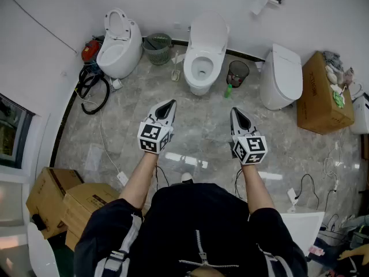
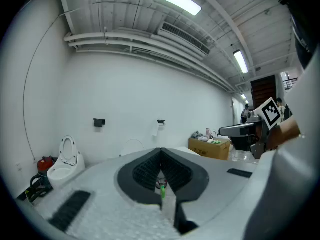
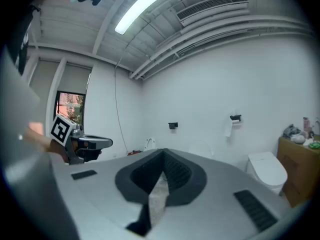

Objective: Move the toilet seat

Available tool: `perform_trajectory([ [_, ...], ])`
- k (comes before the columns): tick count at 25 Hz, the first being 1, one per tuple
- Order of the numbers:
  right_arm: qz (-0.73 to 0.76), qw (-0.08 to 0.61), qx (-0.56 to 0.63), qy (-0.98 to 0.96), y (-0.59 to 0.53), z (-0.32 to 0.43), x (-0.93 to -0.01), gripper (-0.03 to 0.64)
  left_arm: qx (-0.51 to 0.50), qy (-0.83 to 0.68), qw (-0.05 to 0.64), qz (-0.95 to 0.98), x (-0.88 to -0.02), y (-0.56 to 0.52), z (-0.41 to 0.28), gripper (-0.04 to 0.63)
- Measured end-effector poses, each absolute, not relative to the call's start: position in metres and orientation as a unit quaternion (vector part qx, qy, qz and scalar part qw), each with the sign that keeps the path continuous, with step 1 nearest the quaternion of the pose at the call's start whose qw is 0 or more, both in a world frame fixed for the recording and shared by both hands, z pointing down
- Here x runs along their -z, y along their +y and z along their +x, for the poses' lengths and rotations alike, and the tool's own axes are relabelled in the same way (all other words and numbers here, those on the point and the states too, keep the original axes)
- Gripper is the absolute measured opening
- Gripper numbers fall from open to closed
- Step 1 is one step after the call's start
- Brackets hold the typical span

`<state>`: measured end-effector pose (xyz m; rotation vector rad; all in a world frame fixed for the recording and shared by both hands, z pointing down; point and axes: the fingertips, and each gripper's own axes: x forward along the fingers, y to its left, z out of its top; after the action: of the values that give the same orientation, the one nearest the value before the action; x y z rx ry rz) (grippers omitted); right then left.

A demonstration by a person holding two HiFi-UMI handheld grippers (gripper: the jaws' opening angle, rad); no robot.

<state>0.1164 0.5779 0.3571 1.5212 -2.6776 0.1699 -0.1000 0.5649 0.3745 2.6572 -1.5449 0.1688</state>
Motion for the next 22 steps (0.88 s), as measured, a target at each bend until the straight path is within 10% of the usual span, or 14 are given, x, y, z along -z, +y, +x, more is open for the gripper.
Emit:
perform_trajectory([
  [22,0.475,0.039,-0.084,-0.875,0.525,0.108,-0.382,0.003,-0.066,-0.488,0.050,0.869,-0.395,0.499,-0.096,0.003],
])
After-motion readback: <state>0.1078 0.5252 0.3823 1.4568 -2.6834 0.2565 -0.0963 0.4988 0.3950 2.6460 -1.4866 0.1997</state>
